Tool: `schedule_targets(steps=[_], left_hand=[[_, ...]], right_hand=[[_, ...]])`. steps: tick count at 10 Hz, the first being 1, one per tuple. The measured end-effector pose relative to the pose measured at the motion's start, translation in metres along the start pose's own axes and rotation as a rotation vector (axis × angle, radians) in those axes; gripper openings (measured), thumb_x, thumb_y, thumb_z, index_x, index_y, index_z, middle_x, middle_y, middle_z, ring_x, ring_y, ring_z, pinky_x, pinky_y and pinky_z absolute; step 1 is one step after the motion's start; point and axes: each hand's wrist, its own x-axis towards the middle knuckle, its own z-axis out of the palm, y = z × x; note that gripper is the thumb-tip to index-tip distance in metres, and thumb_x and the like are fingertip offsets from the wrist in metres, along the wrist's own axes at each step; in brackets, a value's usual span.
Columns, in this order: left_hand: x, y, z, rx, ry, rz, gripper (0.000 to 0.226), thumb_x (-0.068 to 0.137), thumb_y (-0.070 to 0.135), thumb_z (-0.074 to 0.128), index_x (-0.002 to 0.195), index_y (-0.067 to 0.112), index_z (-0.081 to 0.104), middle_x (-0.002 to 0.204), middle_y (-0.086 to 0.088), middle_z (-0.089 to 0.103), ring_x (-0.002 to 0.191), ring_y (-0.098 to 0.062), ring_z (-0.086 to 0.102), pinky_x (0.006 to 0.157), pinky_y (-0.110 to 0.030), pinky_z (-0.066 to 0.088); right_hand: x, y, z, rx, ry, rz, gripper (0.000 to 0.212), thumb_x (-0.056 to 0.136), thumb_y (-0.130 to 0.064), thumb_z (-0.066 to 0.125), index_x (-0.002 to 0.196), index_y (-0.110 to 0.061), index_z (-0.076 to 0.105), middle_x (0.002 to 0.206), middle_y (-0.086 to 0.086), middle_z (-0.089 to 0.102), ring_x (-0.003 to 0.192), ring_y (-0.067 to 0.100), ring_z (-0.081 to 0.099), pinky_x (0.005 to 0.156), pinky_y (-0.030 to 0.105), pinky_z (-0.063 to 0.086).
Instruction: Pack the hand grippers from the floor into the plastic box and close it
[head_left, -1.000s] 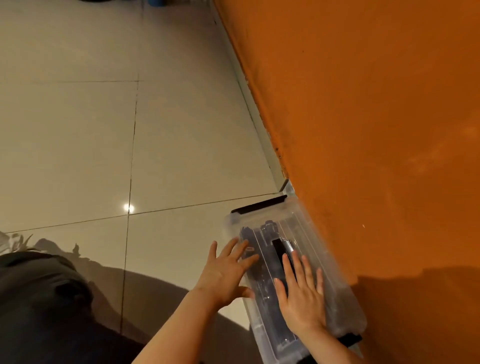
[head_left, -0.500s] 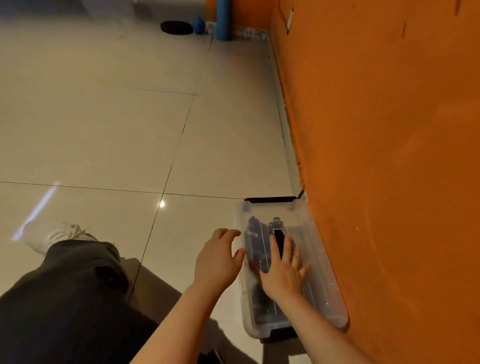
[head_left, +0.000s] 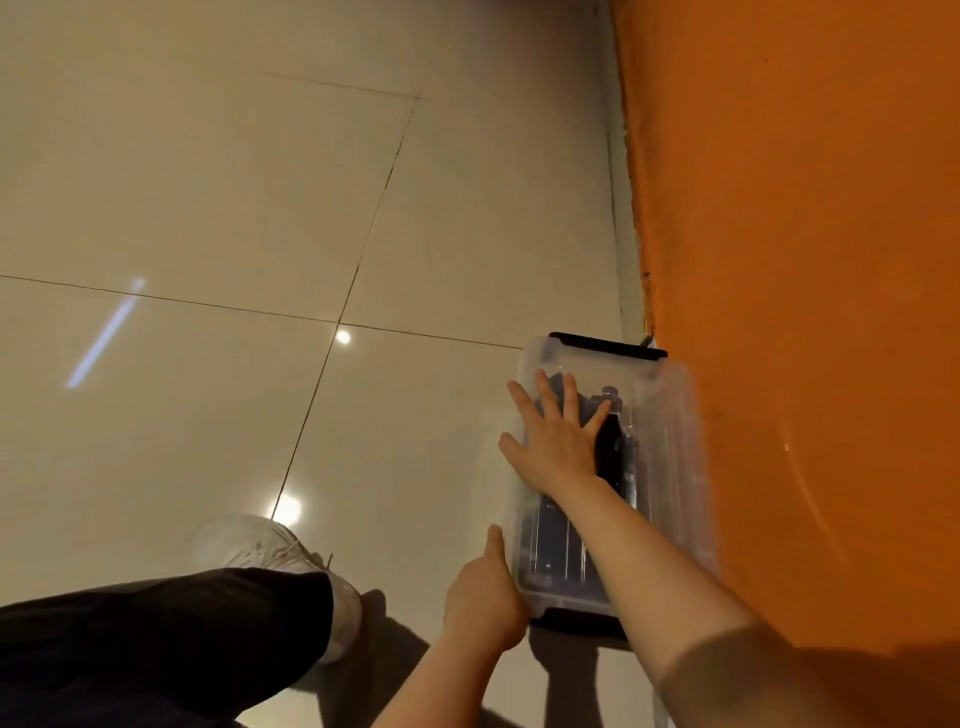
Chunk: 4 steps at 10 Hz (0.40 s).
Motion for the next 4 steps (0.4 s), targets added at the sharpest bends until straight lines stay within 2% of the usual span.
schedule_targets(steps=[1,2,3,4], left_hand=[[0.008,-0.005,-0.004,-0.05,-0.046,-0.027,0.086,0.085,0.008,0.056,0.15,0.024,0.002,0.133,-0.007,0.051,0.107,-0.025,0.058,0.087,-0.034,0.051],[-0.001,-0.005,-0.021,0.237,-0.039,0.057,0.085,0.083,0.022,0.065,0.149,0.029,0.011,0.13,-0.004,0.052,0.109,-0.025,0.057,0.083,-0.034,0.05],[-0.024,0.002,-0.061,0.557,0.232,0.229,0.065,0.088,0.034,0.058,0.142,0.028,0.025,0.131,-0.001,0.046,0.109,-0.026,0.053,0.077,-0.035,0.04],[-0.048,0.012,-0.107,0.322,0.525,0.374,0.053,0.092,0.038,0.05,0.141,0.032,0.03,0.127,0.004,0.051,0.107,-0.02,0.055,0.078,-0.032,0.043]], right_hand=[[0.002,0.0,0.003,0.021,0.01,0.006,0.068,0.089,-0.055,0.031,0.147,-0.042,-0.001,0.158,-0.003,-0.015,0.142,0.029,-0.023,0.102,0.071,-0.011],[0.003,0.0,-0.003,0.031,-0.019,-0.008,0.07,0.089,-0.056,0.033,0.147,-0.042,-0.003,0.158,-0.003,-0.018,0.141,0.029,-0.026,0.103,0.071,-0.012],[-0.002,-0.002,-0.026,0.066,-0.173,0.005,0.078,0.087,-0.064,0.038,0.147,-0.042,-0.006,0.157,-0.004,-0.02,0.141,0.028,-0.026,0.105,0.07,-0.011],[-0.02,-0.019,-0.048,0.228,-0.034,-0.018,0.076,0.089,-0.058,0.046,0.148,-0.042,0.001,0.159,0.0,-0.008,0.145,0.029,-0.006,0.112,0.063,0.002]])
